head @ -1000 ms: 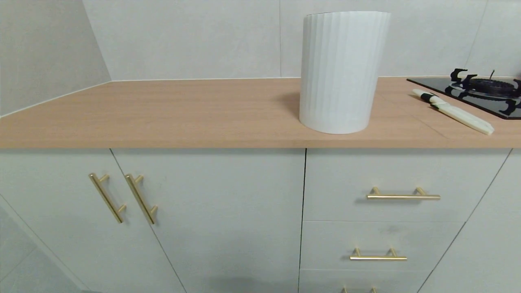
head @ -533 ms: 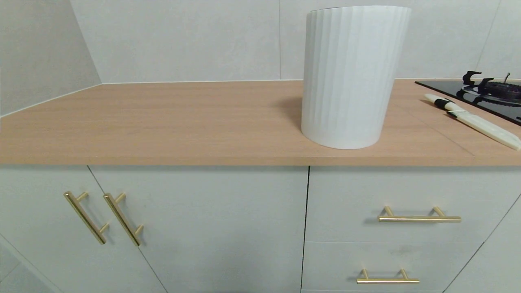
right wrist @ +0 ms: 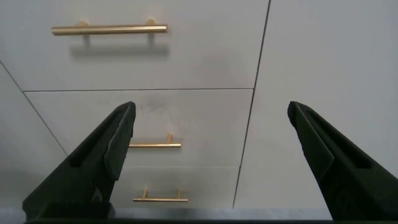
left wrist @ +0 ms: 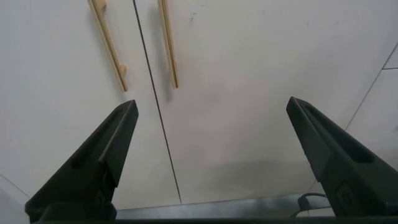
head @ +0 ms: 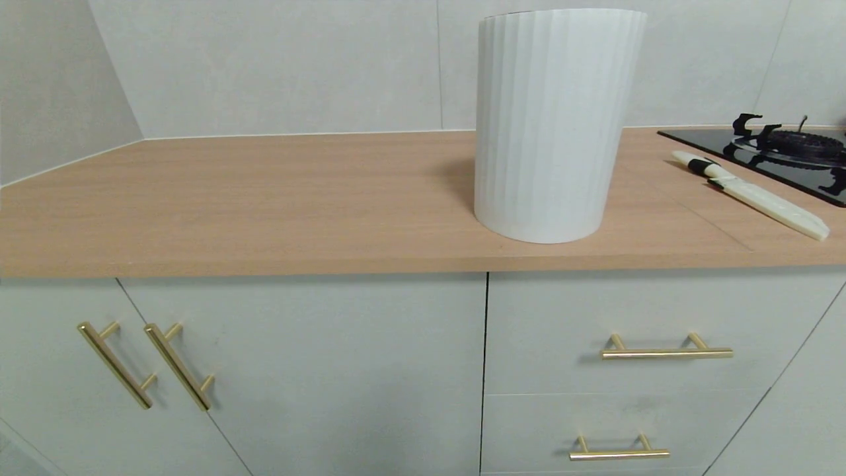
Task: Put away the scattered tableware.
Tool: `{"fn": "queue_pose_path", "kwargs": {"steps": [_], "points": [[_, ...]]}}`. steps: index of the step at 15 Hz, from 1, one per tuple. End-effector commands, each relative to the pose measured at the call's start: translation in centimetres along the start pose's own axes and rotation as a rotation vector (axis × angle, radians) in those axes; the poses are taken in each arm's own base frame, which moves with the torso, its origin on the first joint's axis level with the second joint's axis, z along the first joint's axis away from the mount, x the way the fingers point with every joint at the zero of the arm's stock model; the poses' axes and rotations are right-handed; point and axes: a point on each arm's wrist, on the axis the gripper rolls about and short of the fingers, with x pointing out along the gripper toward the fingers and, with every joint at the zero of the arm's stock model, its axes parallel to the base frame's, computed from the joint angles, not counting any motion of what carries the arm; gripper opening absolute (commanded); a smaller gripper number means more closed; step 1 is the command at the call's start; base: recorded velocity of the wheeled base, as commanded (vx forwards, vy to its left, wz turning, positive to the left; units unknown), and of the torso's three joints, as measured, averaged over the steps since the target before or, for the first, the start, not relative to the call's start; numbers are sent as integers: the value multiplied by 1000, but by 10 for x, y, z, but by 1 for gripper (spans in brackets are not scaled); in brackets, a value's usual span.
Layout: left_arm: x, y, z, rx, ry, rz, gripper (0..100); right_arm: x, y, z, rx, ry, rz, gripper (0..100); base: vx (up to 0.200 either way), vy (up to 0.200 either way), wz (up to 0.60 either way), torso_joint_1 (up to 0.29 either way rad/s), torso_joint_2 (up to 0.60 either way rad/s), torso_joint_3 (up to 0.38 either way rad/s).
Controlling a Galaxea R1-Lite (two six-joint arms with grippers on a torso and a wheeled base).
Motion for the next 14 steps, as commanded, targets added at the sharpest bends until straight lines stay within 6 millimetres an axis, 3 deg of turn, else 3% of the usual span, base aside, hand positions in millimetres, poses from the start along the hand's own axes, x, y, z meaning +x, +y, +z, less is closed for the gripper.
{"fn": "queue_pose_path", "kwargs": {"steps": [1, 3, 11, 14], "points": [[0, 0, 0, -1, 1, 0, 100, 0, 0, 0, 0, 1, 0, 100, 0, 0, 0, 0, 0, 0], [0, 0, 0, 1, 1, 0, 100, 0, 0, 0, 0, 1, 0, 100, 0, 0, 0, 0, 0, 0], [0, 0, 0, 1, 1, 0, 100, 0, 0, 0, 0, 1, 0, 100, 0, -200, 0, 2, 2, 2], [0, 0, 0, -1, 1, 0, 100, 0, 0, 0, 1, 1, 0, 100, 0, 0, 0, 0, 0, 0]]}}
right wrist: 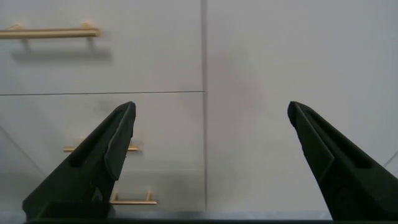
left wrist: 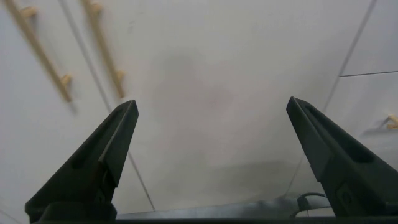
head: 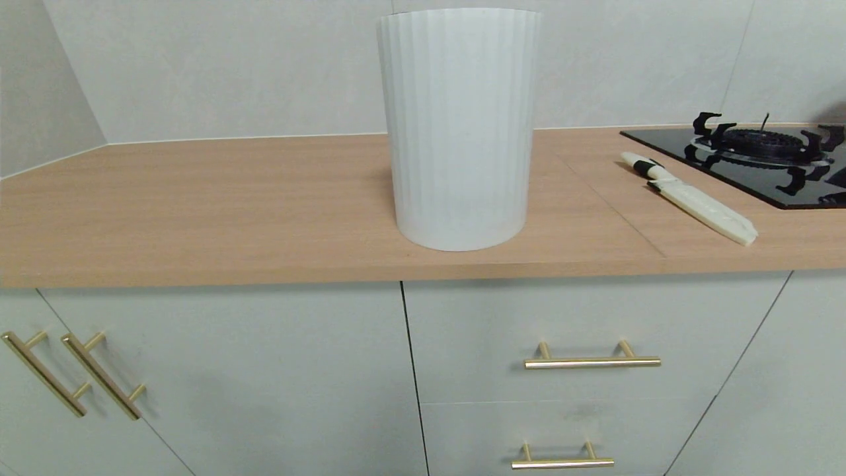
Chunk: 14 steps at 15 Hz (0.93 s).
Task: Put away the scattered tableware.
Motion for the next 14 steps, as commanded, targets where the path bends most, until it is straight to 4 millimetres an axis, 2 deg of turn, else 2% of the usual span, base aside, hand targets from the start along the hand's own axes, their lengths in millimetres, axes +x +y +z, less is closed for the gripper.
{"fn": "queue_pose_path", "kwargs": {"steps": [1, 14], "points": [[0, 0, 0, -1, 1, 0, 100, 0, 0, 0, -1, 1, 0, 100, 0, 0, 0, 0, 0, 0], [0, 0, 0, -1, 1, 0, 100, 0, 0, 0, -5, 1, 0, 100, 0, 0, 0, 0, 0, 0]]}}
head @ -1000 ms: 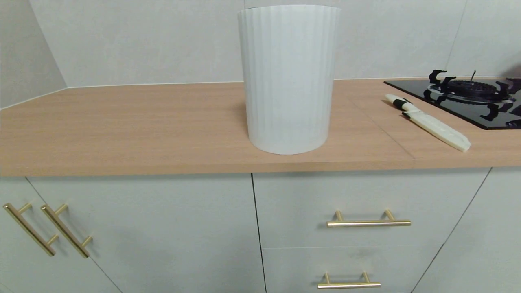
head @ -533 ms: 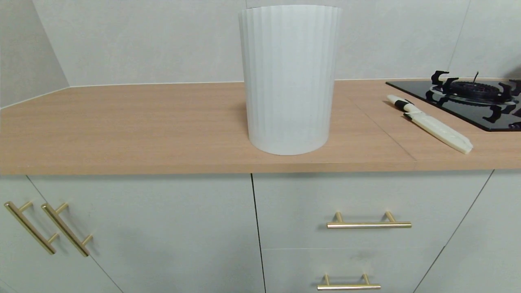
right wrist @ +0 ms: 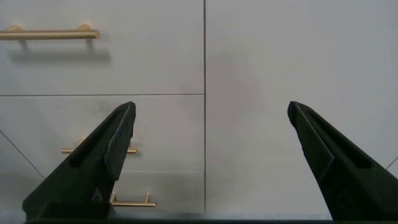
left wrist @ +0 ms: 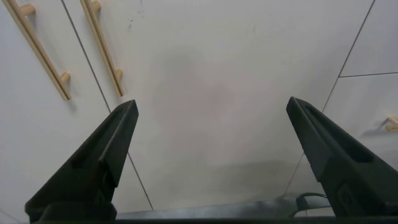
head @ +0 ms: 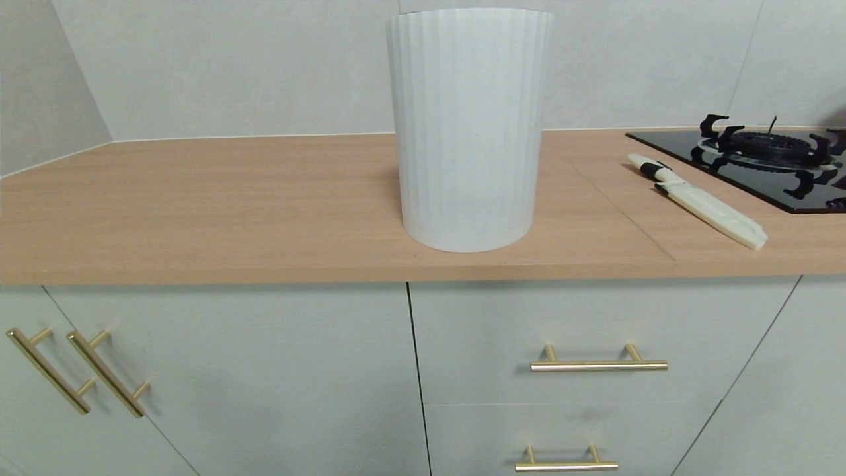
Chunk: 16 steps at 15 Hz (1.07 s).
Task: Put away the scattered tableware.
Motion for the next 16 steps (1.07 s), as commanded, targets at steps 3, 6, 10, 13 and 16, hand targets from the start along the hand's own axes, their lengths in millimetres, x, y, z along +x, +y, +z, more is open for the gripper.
{"fn": "queue_pose_path", "kwargs": {"steps": [3, 6, 10, 13, 16], "points": [[0, 0, 0, 0, 0, 0, 100, 0, 0, 0, -1, 1, 0, 100, 0, 0, 0, 0, 0, 0], [0, 0, 0, 0, 0, 0, 100, 0, 0, 0, -1, 1, 0, 100, 0, 0, 0, 61, -237, -251], [0, 0, 0, 0, 0, 0, 100, 0, 0, 0, -1, 1, 2, 100, 0, 0, 0, 116, -467, -309], [0, 0, 0, 0, 0, 0, 100, 0, 0, 0, -1, 1, 0, 100, 0, 0, 0, 159, -476, -312], [0, 0, 0, 0, 0, 0, 100, 0, 0, 0, -1, 1, 0, 100, 0, 0, 0, 175, -476, -302]]}}
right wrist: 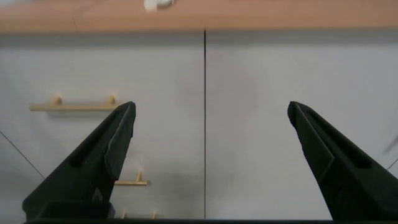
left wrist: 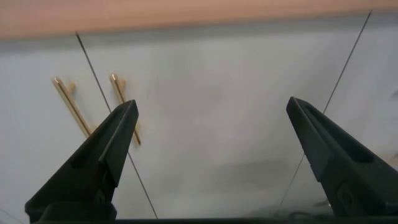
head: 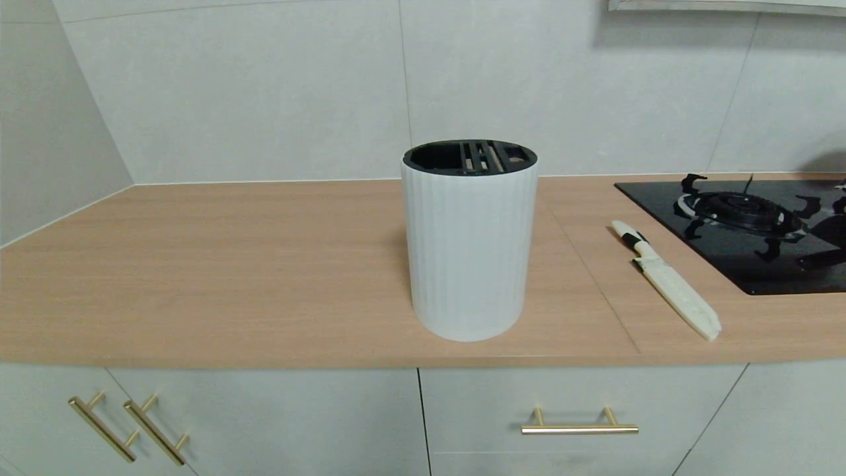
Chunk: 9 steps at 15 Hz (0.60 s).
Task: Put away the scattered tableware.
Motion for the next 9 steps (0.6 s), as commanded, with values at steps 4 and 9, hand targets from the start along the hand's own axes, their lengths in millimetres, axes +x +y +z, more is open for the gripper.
{"fn": "queue_pose_path", "kwargs": {"steps": [4, 9], "points": [[0, 0, 0, 0, 0, 0, 100, 0, 0, 0, 0, 1, 0, 100, 0, 0, 0, 194, -483, -290], [0, 0, 0, 0, 0, 0, 100, 0, 0, 0, 0, 1, 0, 100, 0, 0, 0, 210, -499, -288]]}}
